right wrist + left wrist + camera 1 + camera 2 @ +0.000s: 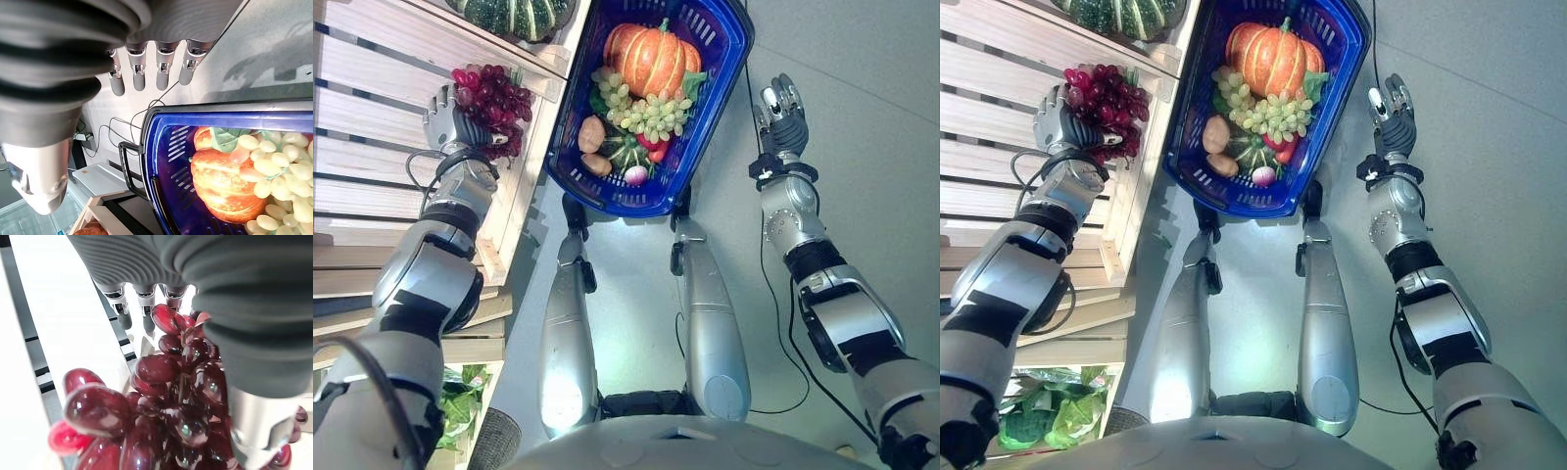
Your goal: Pick up fruits and vegetables into the basket
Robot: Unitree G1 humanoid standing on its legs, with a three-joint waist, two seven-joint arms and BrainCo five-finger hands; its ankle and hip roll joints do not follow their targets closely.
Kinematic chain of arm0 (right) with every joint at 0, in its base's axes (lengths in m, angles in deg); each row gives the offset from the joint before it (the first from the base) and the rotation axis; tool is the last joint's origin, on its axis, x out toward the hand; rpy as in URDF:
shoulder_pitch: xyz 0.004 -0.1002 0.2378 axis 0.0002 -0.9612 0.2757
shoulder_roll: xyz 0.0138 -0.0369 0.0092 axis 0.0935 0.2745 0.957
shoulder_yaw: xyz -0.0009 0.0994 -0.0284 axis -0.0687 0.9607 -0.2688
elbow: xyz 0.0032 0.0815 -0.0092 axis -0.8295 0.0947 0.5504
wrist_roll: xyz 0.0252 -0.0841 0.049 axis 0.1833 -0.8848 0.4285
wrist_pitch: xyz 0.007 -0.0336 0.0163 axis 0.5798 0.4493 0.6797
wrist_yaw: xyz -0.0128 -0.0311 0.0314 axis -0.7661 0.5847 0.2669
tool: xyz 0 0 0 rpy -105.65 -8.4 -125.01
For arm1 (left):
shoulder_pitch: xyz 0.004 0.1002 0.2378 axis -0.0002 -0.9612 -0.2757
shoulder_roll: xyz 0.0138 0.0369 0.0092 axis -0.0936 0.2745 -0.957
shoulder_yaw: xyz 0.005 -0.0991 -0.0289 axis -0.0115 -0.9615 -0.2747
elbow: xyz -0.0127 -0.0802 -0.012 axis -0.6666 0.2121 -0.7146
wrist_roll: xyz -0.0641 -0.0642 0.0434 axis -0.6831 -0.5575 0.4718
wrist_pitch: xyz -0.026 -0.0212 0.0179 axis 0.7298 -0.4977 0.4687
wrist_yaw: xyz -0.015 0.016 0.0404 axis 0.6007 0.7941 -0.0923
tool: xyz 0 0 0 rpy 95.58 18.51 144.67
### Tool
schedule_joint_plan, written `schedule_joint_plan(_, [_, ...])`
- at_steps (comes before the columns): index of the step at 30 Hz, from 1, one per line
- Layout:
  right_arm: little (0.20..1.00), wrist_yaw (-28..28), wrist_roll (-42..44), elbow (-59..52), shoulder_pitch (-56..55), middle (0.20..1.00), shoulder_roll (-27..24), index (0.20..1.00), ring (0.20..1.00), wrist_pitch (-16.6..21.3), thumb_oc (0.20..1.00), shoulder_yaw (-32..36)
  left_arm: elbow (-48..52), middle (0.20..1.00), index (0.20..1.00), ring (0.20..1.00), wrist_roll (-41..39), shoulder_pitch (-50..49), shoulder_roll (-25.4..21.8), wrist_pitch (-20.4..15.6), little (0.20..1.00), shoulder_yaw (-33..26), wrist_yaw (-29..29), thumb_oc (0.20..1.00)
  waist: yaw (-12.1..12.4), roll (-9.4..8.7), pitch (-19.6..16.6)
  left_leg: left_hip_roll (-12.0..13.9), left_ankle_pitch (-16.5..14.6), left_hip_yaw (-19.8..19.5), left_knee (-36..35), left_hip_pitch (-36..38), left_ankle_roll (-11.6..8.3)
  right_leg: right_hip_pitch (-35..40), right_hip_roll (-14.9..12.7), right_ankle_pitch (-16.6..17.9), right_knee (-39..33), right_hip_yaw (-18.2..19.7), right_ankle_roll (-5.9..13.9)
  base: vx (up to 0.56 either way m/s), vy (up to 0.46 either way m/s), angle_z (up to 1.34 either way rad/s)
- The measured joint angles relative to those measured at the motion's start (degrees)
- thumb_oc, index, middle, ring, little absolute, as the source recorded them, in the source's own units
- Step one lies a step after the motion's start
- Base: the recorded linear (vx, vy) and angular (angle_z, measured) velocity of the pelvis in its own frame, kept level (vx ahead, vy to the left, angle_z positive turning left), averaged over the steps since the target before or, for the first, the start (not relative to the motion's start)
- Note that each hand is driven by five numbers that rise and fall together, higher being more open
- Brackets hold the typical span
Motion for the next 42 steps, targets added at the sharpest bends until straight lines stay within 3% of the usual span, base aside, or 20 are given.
schedule_joint_plan(2, [1.000,0.0,0.2,0.0,0.5,1.000,0.0,1.000,1.000,0.0,1.000,0.0,0.0,0.426,0.426,0.426,-0.4,0.1,-0.1,-0.4,0.426,0.0,-1.1,0.426,0.0,-0.17,-0.1,0.0,0.0,0.0,0.0,0.0,0.00,0.0,0.0,0.0,0.0,0.0,0.02,0.00,0.000,0.00])
schedule_joint_plan(4, [1.000,0.0,0.4,-0.1,0.8,1.000,0.0,1.000,1.000,0.4,1.000,0.0,0.0,0.398,0.398,0.398,-3.1,0.2,-0.8,-2.1,0.398,-0.4,-2.5,0.398,-0.1,-0.29,-0.1,0.0,0.0,0.0,0.0,0.0,0.00,0.0,0.0,0.0,-0.2,0.0,0.03,0.00,0.000,0.00])
schedule_joint_plan(5, [1.000,0.0,0.4,-0.1,0.8,1.000,0.0,1.000,1.000,0.5,1.000,0.0,0.0,0.231,0.231,0.231,-4.3,0.2,-1.2,-2.9,0.231,-0.9,-3.2,0.231,-0.1,-0.30,-0.1,0.0,0.0,0.0,0.0,-0.1,0.00,0.0,0.0,0.0,-0.2,0.0,0.07,0.00,0.000,0.00])
schedule_joint_plan(6, [1.000,0.1,0.4,-0.2,0.7,1.000,0.0,1.000,1.000,0.6,1.000,0.0,0.1,0.200,0.200,0.200,-6.5,0.2,-1.8,-4.8,0.200,-1.6,-4.8,0.200,-0.1,-0.31,-0.1,0.0,0.0,0.0,0.0,-0.1,0.00,0.0,0.0,-0.1,-0.3,0.0,0.10,0.00,0.000,0.00])
schedule_joint_plan(14, [1.000,0.4,0.3,-1.3,0.3,1.000,0.1,1.000,1.000,0.6,1.000,0.0,0.2,0.200,0.200,0.200,-16.5,-0.2,-4.5,-12.1,0.200,-2.6,-13.8,0.200,0.2,-0.37,-0.1,0.0,-0.3,-0.2,0.6,-0.9,0.26,0.0,0.0,0.4,-1.0,-0.2,0.25,0.00,0.000,0.00])
schedule_joint_plan(28, [1.000,1.0,0.4,-1.3,0.1,1.000,2.3,1.000,1.000,0.6,1.000,0.0,0.2,0.200,0.200,0.200,-27.6,-1.7,-3.6,-14.7,0.200,-5.3,-20.8,0.200,-0.1,-1.27,0.0,0.0,-0.4,-0.4,1.2,-0.7,0.30,0.6,-0.1,0.6,-0.9,-0.2,0.23,0.00,0.000,0.00])
schedule_joint_plan(34, [1.000,-1.3,2.0,-3.1,-2.2,1.000,2.4,1.000,1.000,0.6,1.000,0.0,2.2,0.200,0.200,0.200,-39.6,-5.1,-2.2,-18.3,0.200,-10.4,-25.3,0.200,-0.1,-1.28,0.0,0.0,-0.4,-0.4,1.2,0.1,0.30,1.4,-0.1,0.6,-0.9,-0.3,0.24,0.00,0.000,0.00])
schedule_joint_plan(42, [1.000,-4.5,2.0,-5.9,-6.0,1.000,2.6,1.000,1.000,0.6,1.000,0.9,12.6,0.200,0.200,0.200,-54.9,-13.8,0.7,-25.6,0.200,-17.6,-31.2,0.200,0.9,-1.29,0.0,0.0,-0.3,-0.7,0.8,0.1,0.25,1.4,-0.1,0.6,-1.0,-0.6,0.23,0.00,-0.009,0.00])
